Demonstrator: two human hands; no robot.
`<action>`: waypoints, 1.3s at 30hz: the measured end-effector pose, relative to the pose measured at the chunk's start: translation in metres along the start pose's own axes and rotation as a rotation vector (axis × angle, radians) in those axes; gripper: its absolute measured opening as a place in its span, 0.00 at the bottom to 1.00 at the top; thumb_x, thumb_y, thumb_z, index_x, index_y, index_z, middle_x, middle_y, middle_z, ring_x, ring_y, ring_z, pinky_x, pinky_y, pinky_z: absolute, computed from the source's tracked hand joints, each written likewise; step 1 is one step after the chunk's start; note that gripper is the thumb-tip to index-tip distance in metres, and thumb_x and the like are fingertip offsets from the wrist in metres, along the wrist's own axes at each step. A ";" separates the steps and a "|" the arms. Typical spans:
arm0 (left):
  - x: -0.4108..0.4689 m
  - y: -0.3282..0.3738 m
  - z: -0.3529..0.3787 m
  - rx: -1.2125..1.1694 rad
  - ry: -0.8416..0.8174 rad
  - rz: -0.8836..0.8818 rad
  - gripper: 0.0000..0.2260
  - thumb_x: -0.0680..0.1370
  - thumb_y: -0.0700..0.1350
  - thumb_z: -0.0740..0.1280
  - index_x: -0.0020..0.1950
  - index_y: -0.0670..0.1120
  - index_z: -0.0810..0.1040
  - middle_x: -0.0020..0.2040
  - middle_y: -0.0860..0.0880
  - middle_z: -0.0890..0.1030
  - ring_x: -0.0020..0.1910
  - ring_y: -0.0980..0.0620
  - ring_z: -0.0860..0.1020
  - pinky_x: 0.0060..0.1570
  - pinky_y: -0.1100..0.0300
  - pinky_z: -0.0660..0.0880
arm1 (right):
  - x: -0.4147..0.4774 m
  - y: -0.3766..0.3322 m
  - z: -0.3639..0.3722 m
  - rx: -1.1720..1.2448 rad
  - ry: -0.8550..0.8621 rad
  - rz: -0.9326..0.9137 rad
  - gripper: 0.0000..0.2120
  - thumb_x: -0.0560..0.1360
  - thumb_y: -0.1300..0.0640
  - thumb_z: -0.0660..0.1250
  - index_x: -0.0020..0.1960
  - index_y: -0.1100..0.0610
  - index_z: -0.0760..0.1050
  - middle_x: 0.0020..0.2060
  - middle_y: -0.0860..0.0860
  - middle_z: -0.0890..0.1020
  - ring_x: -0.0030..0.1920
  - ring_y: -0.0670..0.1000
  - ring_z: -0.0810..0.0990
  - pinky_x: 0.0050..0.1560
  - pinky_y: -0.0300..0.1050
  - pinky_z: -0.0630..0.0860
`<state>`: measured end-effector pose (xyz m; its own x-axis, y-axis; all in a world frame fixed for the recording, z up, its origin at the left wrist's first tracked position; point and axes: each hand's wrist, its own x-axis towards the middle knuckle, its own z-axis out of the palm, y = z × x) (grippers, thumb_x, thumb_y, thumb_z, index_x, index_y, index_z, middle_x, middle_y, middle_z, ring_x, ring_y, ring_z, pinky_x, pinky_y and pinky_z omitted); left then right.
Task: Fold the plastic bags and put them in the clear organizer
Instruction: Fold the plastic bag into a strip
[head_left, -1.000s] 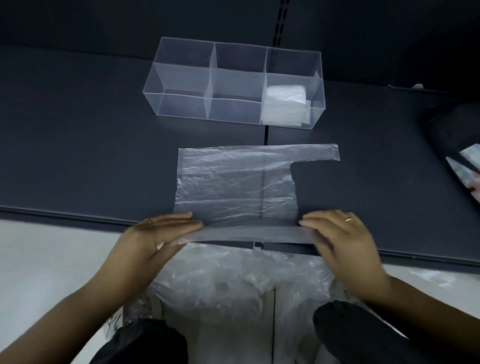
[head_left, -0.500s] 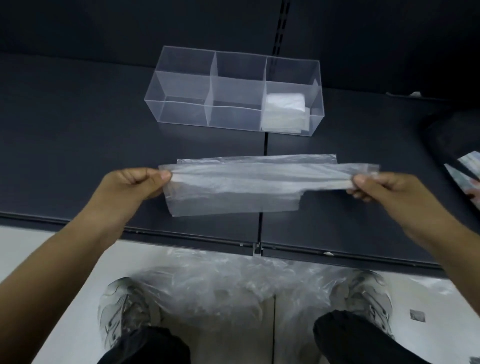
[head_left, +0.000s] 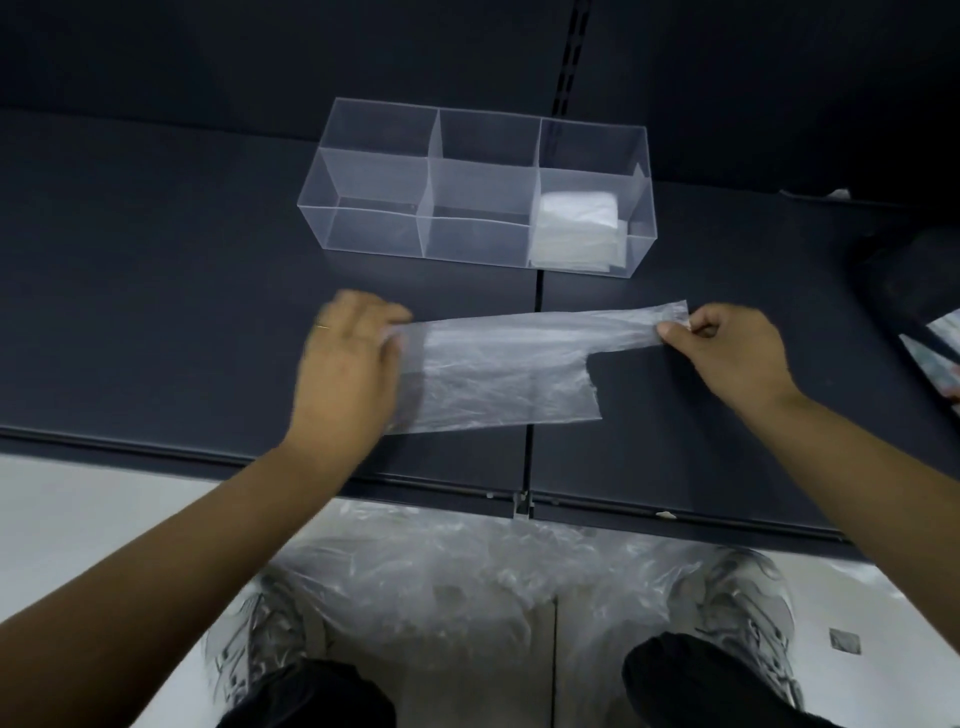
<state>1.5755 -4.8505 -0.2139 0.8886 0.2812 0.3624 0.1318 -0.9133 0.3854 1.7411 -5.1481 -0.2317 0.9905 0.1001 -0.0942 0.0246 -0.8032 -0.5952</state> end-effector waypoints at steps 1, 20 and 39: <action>-0.005 0.007 0.005 0.000 -0.076 0.126 0.14 0.73 0.30 0.68 0.58 0.37 0.78 0.57 0.37 0.78 0.55 0.39 0.77 0.60 0.57 0.66 | -0.002 -0.003 -0.001 -0.018 -0.007 0.008 0.12 0.73 0.49 0.71 0.37 0.56 0.76 0.30 0.48 0.77 0.34 0.50 0.76 0.33 0.39 0.67; -0.029 -0.007 0.022 0.283 -0.578 0.172 0.40 0.75 0.70 0.42 0.78 0.44 0.52 0.78 0.42 0.52 0.77 0.41 0.49 0.75 0.46 0.47 | -0.036 -0.031 0.061 -0.561 -0.233 -0.538 0.33 0.79 0.37 0.39 0.79 0.53 0.43 0.78 0.50 0.44 0.77 0.48 0.40 0.75 0.47 0.36; -0.040 0.037 0.033 -0.023 -0.519 0.285 0.34 0.78 0.62 0.60 0.77 0.43 0.57 0.78 0.48 0.55 0.77 0.53 0.51 0.76 0.57 0.47 | -0.075 -0.038 0.032 -0.252 -0.260 -0.580 0.03 0.75 0.60 0.68 0.42 0.57 0.77 0.45 0.51 0.76 0.50 0.53 0.73 0.51 0.47 0.66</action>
<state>1.5588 -4.9050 -0.2422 0.9870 -0.1606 -0.0059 -0.1482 -0.9232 0.3546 1.6620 -5.1059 -0.2275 0.7436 0.6682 -0.0231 0.6038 -0.6859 -0.4062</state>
